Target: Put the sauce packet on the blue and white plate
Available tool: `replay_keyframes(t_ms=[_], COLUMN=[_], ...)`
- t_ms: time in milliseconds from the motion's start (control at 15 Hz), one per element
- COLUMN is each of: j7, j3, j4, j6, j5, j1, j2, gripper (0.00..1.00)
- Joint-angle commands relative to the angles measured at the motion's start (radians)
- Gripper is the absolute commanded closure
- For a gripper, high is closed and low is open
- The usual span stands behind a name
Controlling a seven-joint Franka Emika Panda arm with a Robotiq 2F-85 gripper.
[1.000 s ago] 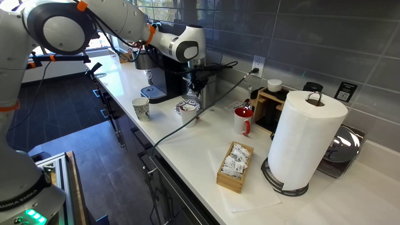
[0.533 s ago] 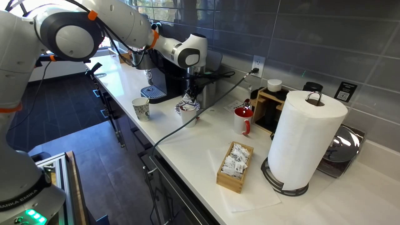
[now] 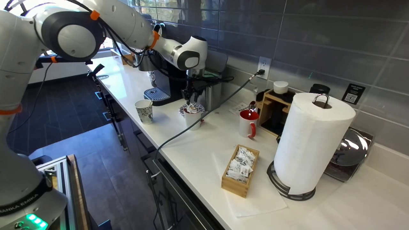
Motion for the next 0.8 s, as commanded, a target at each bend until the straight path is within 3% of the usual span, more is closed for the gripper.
replay_keyframes(t_ms=[0, 200, 733], j7=[0.17, 0.32, 0.757], j3=[-0.02, -0.023, -0.05], j4=[-0.189, -0.337, -0.704], j6=[-0.001, 0.018, 0.114], j5=[0.055, 0.084, 0.066], j1=[0.014, 0.017, 0.059], j2=[-0.143, -0.259, -0.62], gripper=[0.16, 0.0, 0.0])
